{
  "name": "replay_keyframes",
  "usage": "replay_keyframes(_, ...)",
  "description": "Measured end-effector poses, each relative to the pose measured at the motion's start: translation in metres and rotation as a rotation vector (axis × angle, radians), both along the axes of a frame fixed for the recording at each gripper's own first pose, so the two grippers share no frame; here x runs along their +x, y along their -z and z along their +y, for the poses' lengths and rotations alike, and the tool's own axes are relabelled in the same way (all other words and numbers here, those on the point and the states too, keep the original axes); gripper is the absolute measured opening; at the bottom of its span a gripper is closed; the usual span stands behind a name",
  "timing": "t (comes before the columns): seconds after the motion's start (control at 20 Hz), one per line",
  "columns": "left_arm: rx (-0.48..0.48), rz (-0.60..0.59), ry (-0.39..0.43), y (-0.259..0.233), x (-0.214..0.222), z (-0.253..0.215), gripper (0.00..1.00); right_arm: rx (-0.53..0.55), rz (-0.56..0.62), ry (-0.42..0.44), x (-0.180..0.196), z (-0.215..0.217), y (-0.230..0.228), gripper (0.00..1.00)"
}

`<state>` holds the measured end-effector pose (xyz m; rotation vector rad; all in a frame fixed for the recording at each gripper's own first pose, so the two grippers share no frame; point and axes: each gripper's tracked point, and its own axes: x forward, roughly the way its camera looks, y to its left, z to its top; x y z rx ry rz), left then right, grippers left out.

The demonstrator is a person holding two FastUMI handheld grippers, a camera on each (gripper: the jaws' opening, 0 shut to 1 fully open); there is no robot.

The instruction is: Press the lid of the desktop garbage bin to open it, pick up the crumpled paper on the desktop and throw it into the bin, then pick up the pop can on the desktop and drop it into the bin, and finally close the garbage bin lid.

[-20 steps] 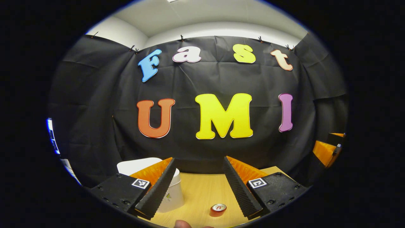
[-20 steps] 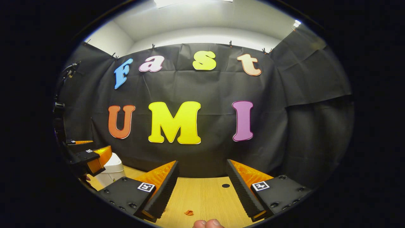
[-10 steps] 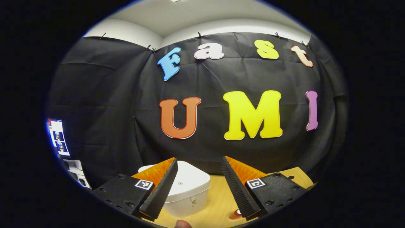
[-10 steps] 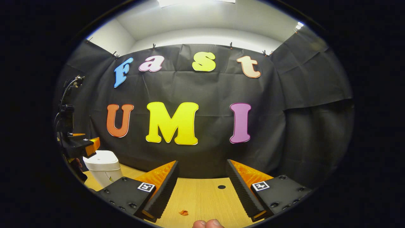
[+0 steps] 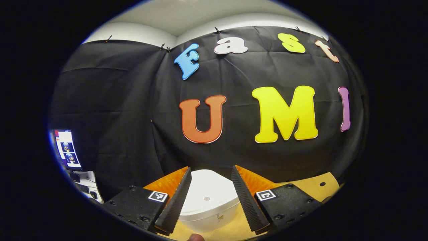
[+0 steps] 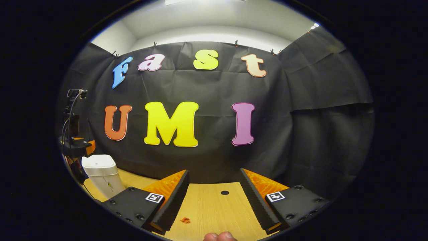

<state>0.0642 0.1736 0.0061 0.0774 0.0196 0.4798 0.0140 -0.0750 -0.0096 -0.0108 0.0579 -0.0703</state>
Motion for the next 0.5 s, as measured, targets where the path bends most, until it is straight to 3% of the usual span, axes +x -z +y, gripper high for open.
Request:
replay_keyframes(0.3,-0.036,0.042,-0.039,0.022,0.014,0.017,0.71,-0.021,0.014,-0.007,0.004,0.002,0.003,0.95)
replay_keyframes(0.5,-0.062,0.08,-0.066,0.039,0.019,0.028,0.52,-0.038,0.012,-0.008,0.007,0.002,0.002,0.95)
